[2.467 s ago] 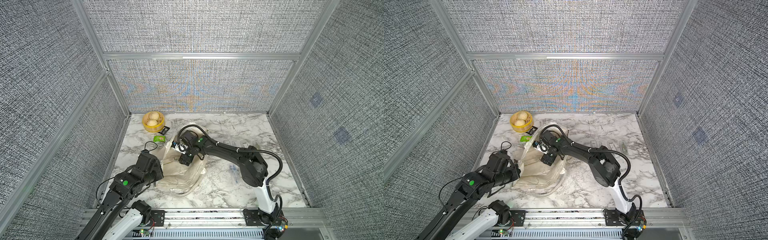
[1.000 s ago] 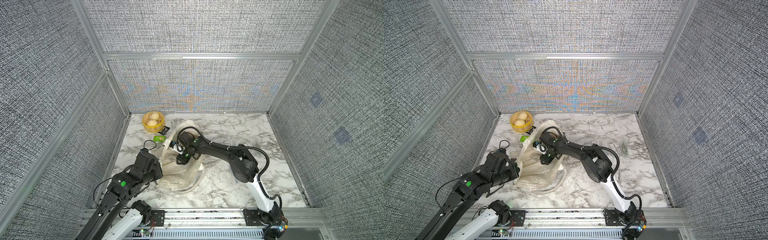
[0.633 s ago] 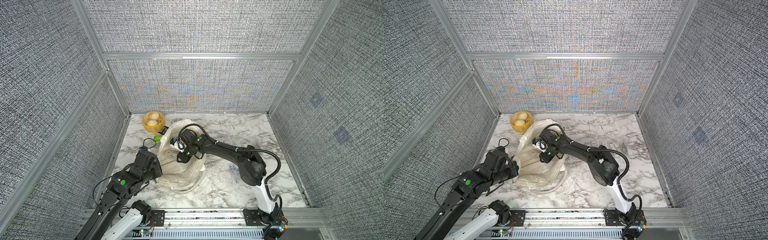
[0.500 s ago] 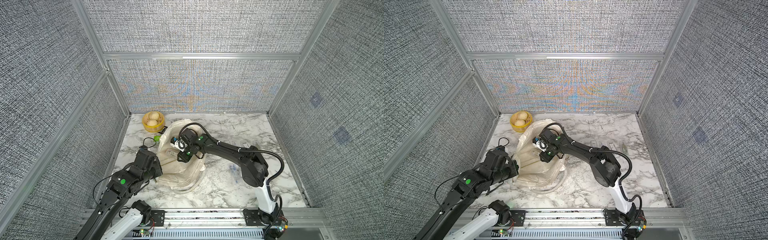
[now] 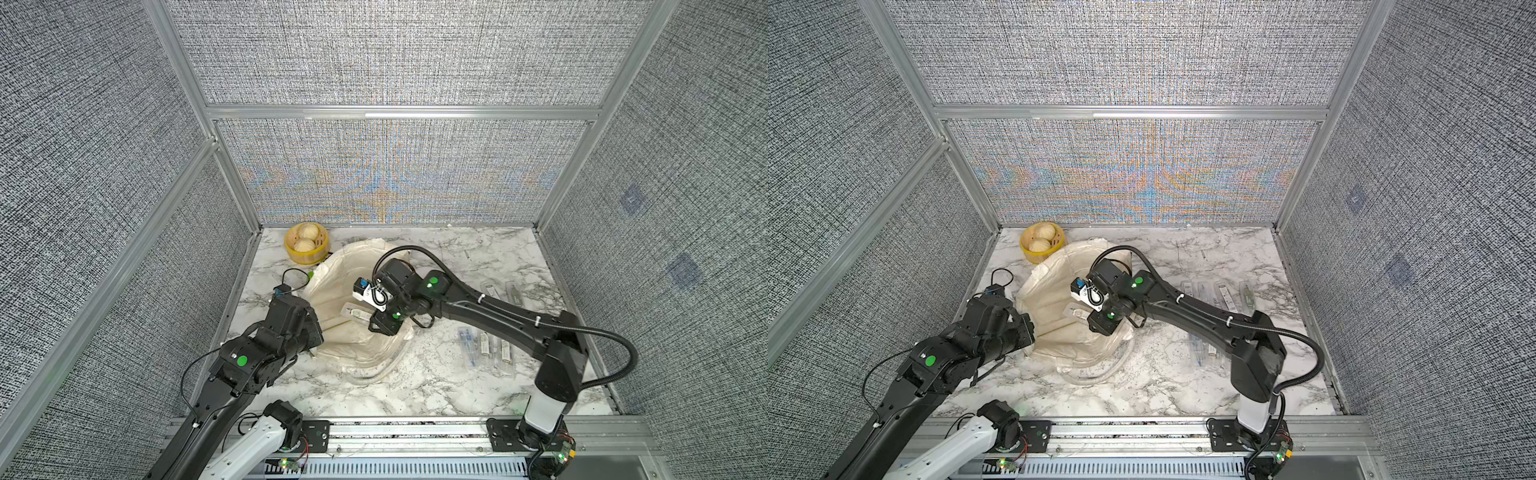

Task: Take out the compass set from the canvas bag
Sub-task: Pick up the compass set from the canvas bag, then place the compass set at the center of the board.

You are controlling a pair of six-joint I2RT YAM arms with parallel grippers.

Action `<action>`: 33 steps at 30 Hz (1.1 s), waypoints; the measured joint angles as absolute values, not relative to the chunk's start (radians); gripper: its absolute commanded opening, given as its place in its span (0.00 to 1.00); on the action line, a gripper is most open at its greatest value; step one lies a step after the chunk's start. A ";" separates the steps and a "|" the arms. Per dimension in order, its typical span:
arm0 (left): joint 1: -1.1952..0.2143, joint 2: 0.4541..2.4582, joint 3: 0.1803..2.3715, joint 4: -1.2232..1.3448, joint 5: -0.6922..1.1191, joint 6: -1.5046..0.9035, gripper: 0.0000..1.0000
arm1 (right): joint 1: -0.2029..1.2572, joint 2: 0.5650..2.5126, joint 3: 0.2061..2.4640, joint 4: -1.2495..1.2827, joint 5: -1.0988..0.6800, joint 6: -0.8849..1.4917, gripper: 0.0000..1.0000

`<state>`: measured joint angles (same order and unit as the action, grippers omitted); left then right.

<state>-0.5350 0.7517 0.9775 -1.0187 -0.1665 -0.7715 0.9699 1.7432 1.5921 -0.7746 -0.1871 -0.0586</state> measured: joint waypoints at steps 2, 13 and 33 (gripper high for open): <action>-0.535 0.756 0.978 -1.019 -0.169 -0.770 0.00 | 0.982 1.675 1.563 -0.797 -0.187 -0.046 0.43; -0.535 0.731 0.981 -1.002 -0.173 -0.754 0.00 | 0.973 1.171 1.343 -0.938 -0.094 0.161 0.44; -0.535 0.683 0.952 -0.964 -0.158 -0.620 0.00 | -0.041 0.924 0.790 -0.950 -0.141 0.511 0.43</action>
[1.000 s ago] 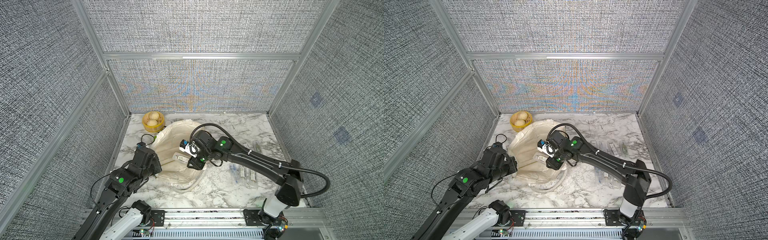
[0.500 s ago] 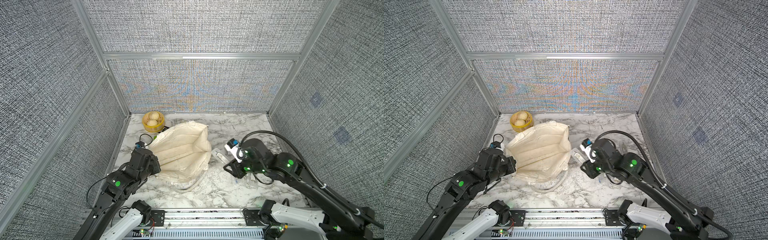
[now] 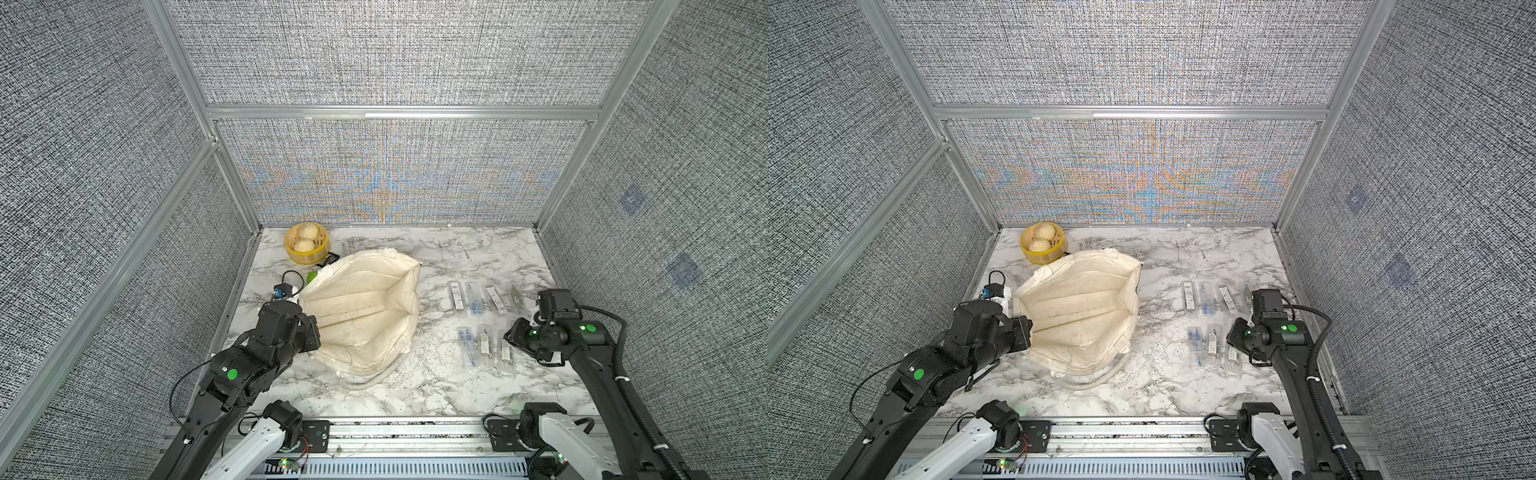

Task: Take out the compass set from the canvas bag
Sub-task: Place the compass set at the center of the board.

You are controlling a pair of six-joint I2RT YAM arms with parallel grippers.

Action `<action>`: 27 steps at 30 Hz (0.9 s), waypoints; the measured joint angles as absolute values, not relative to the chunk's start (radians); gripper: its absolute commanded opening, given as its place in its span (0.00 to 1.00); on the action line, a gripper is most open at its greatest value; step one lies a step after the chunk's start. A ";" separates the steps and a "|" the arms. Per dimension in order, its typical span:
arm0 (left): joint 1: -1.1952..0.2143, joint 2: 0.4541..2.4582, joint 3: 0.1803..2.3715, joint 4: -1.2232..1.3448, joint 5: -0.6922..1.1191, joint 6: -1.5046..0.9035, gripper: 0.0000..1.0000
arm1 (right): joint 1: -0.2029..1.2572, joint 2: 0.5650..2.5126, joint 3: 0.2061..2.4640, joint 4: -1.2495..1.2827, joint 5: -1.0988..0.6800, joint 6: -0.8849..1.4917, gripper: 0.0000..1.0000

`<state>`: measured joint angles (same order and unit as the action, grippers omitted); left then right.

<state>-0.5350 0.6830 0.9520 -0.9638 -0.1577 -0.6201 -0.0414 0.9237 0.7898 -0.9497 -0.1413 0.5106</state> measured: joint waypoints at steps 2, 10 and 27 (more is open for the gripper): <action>-0.535 0.688 0.949 -0.957 -0.157 -0.606 0.00 | -0.114 0.940 0.751 -0.906 -0.170 0.532 0.43; -0.534 0.677 0.930 -0.929 -0.154 -0.576 0.00 | -0.317 0.946 0.632 -0.803 -0.227 0.575 0.44; -0.528 0.677 0.908 -0.905 -0.156 -0.550 0.00 | -0.433 1.106 0.573 -0.646 -0.272 0.541 0.71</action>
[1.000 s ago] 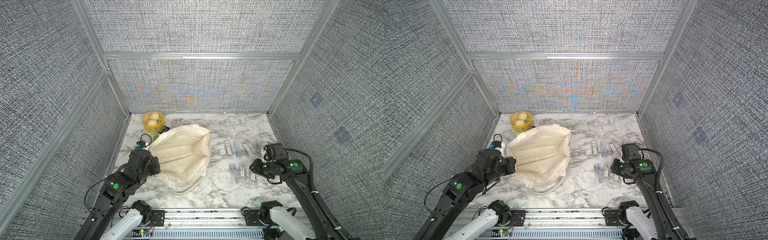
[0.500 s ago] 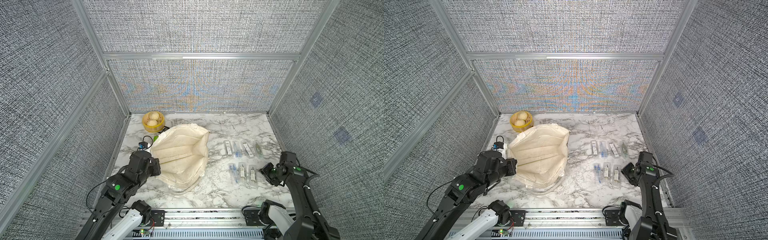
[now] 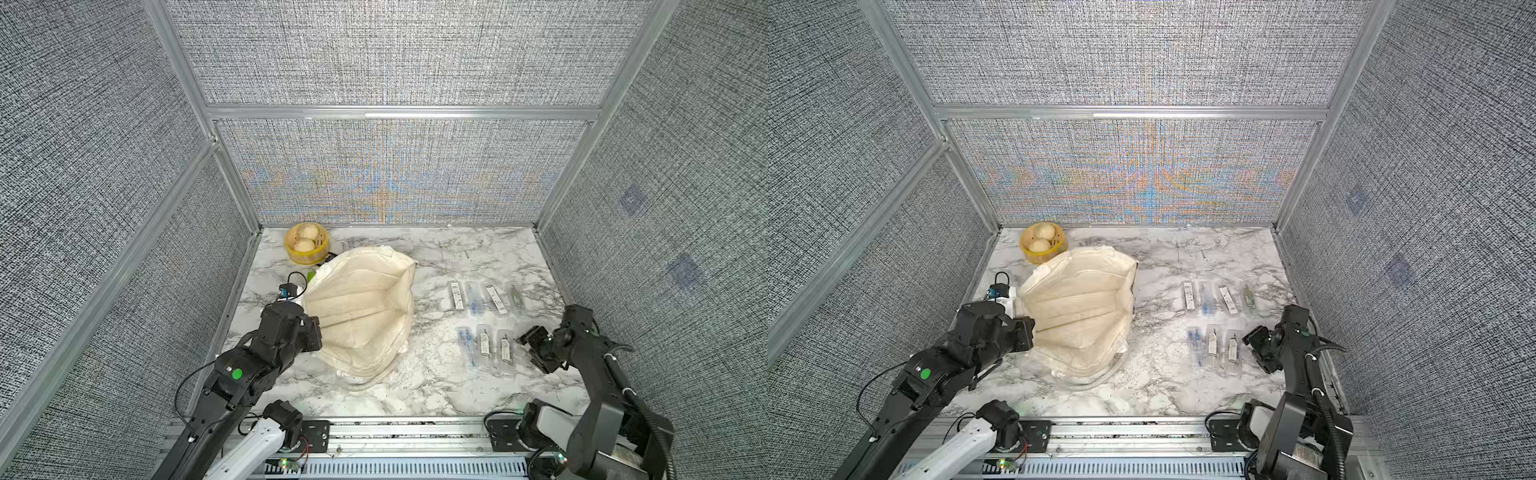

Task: Take out the compass set from the canvas bag
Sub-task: Place the compass set at the center of the board.

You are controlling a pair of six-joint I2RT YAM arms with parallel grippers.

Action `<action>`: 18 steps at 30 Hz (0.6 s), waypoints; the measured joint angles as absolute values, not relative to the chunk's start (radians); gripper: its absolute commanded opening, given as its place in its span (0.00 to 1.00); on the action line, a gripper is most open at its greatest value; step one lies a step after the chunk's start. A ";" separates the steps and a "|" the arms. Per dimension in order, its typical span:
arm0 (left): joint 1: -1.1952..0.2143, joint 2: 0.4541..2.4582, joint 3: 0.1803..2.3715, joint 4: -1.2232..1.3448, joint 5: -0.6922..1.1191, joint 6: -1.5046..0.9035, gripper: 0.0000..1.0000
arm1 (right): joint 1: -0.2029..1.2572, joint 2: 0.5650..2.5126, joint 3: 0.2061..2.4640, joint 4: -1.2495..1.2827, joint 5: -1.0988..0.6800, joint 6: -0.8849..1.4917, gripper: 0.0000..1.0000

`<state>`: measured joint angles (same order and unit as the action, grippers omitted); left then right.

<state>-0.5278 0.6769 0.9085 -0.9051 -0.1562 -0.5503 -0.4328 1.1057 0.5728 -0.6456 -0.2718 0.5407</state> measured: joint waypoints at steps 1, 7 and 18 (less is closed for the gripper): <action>-0.527 0.680 0.908 -0.900 -0.156 -0.550 0.00 | -0.439 1.109 0.574 -0.641 -0.268 0.537 0.71; -0.521 0.701 0.904 -0.879 -0.155 -0.548 0.00 | -0.452 1.191 0.628 -0.632 -0.215 0.529 0.75; -0.514 0.707 0.882 -0.846 -0.155 -0.542 0.00 | -0.452 1.381 0.730 -0.572 -0.157 0.470 0.74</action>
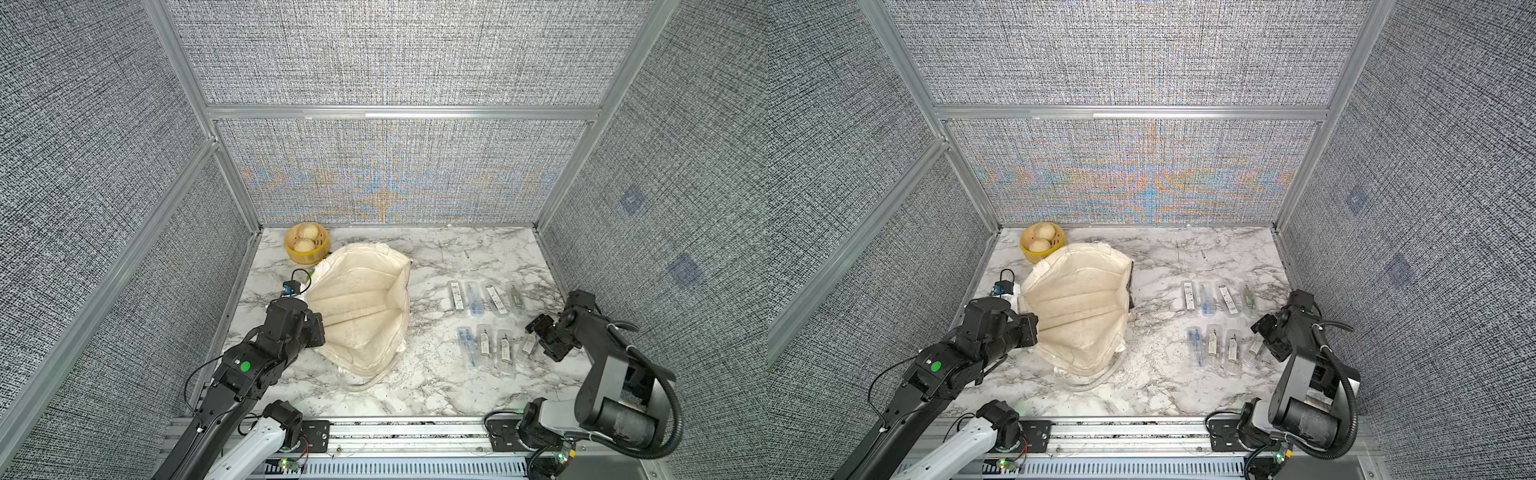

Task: Take out the compass set from the canvas bag
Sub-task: Place the compass set at the center of the board, then place the canvas bag at the center of the board.

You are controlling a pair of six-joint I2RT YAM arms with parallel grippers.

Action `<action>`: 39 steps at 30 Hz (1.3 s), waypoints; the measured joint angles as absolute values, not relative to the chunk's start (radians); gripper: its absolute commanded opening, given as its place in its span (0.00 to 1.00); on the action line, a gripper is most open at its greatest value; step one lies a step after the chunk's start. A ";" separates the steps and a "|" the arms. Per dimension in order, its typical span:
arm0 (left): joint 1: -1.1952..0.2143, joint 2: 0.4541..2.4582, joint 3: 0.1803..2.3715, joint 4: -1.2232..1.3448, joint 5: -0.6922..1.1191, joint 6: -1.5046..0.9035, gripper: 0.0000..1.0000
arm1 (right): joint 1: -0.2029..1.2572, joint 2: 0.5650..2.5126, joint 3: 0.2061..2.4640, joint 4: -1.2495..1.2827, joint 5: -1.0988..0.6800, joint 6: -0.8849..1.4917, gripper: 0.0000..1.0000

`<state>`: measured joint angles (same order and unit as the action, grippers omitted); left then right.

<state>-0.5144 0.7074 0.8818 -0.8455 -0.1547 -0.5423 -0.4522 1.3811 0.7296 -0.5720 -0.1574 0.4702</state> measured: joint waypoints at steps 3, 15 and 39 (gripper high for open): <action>-0.513 0.710 0.882 -0.844 -0.154 -0.542 0.00 | -0.439 1.423 0.744 -0.551 -0.166 0.467 0.73; -0.509 0.710 0.888 -0.844 -0.147 -0.543 0.00 | -0.350 1.459 0.760 -0.512 -0.188 0.466 0.69; -0.509 0.788 1.111 -0.994 -0.120 -0.630 0.00 | 0.691 1.256 1.376 -0.850 0.075 0.538 0.65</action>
<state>-0.5091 0.7876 1.1114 -0.9939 -0.1200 -0.6304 0.6914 1.2564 1.3758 -0.8501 0.0750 0.5377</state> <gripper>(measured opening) 0.049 0.621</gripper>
